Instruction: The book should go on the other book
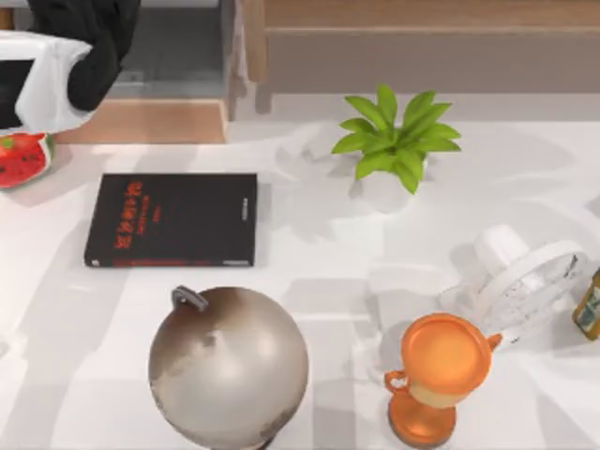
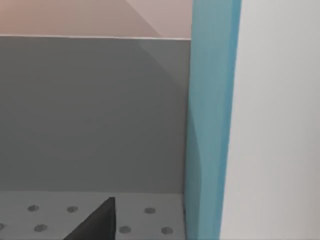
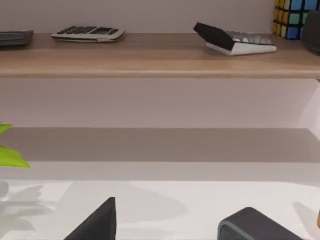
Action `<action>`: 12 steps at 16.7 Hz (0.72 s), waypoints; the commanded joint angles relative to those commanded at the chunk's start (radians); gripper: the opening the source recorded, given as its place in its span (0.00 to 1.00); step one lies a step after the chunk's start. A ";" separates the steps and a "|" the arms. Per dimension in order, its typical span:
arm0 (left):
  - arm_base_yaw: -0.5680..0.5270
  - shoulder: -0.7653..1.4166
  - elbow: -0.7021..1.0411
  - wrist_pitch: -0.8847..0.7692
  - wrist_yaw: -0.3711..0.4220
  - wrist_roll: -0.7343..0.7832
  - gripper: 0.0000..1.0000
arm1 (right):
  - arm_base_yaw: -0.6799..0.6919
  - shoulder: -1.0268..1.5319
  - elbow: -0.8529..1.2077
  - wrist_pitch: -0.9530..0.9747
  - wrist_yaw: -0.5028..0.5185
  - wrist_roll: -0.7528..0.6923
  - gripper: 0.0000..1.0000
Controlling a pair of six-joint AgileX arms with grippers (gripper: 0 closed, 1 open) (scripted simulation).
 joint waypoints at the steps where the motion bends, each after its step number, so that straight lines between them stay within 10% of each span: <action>1: 0.005 -0.003 -0.005 -0.002 0.002 0.000 1.00 | 0.000 0.000 0.000 0.000 0.000 0.000 1.00; 12: 0.021 0.088 0.134 -0.049 0.017 -0.001 1.00 | 0.000 0.000 0.000 0.000 0.000 0.000 1.00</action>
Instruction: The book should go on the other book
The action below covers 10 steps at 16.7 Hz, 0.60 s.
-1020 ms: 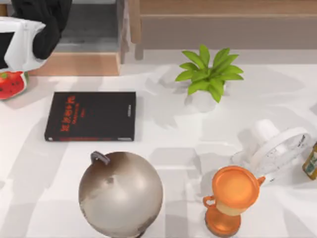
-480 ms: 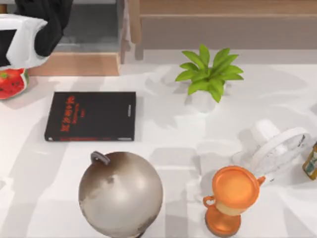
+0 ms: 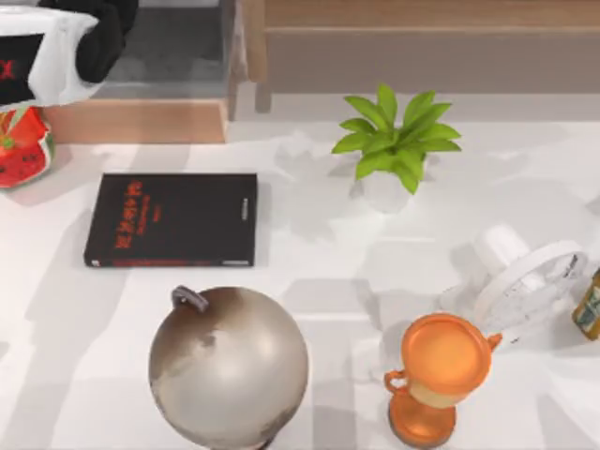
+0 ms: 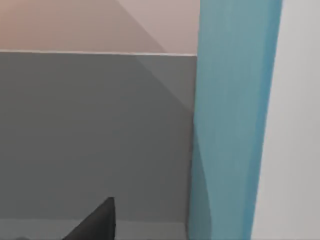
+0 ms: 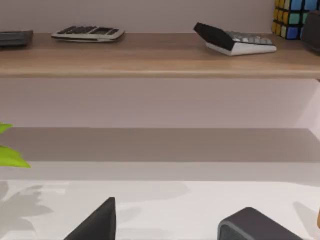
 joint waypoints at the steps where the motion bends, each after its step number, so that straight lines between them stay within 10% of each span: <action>1: -0.004 0.012 0.011 0.002 0.001 0.000 1.00 | 0.000 0.000 0.000 0.000 0.000 0.000 1.00; 5: -0.004 0.014 0.013 0.003 0.001 0.000 1.00 | 0.000 0.000 0.000 0.000 0.000 0.000 1.00; 10: -0.004 0.014 0.013 0.003 0.001 0.000 0.62 | 0.000 0.000 0.000 0.000 0.000 0.000 1.00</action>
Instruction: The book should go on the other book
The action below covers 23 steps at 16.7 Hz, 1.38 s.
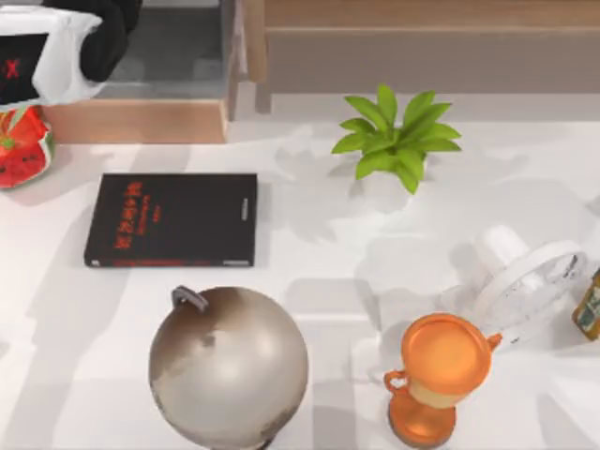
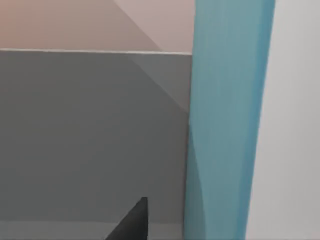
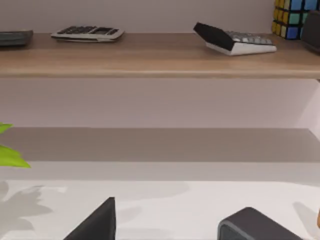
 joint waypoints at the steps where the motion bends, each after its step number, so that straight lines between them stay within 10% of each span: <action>1: 0.000 0.000 0.000 0.000 0.000 0.000 0.55 | 0.000 0.000 0.000 0.000 0.000 0.000 1.00; 8: 0.000 0.000 0.000 0.000 0.000 0.000 0.02 | 0.000 0.000 0.000 0.000 0.000 0.000 1.00; 23: 0.045 -0.072 0.011 0.025 -0.027 -0.010 0.00 | 0.000 0.000 0.000 0.000 0.000 0.000 1.00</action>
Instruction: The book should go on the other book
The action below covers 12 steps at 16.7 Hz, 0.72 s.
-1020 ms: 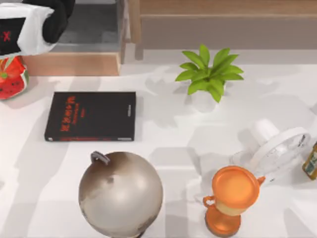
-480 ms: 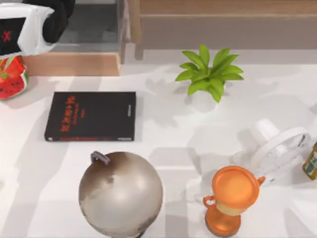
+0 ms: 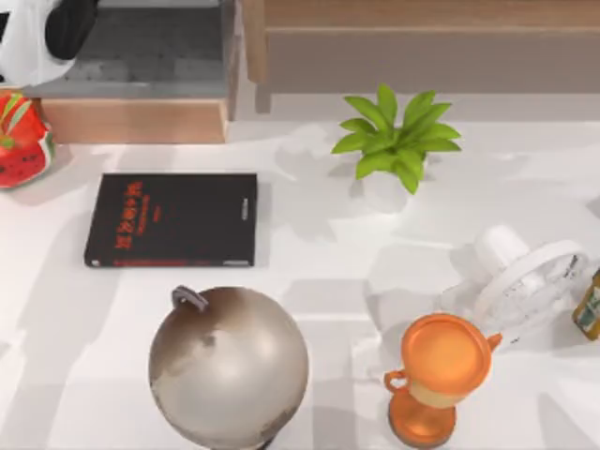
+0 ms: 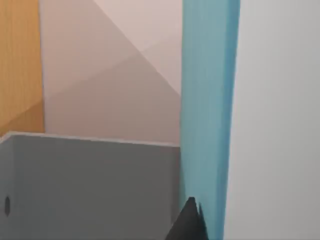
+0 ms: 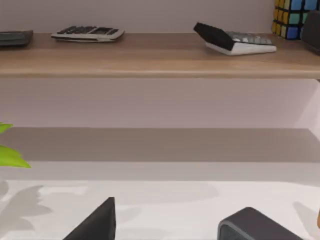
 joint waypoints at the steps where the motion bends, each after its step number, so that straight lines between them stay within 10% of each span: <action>1: -0.001 -0.011 0.006 0.000 -0.003 -0.003 0.00 | 0.000 0.000 0.000 0.000 0.000 0.000 1.00; 12: -0.050 0.023 -0.039 -0.044 0.020 0.011 0.00 | 0.000 0.000 0.000 0.000 0.000 0.000 1.00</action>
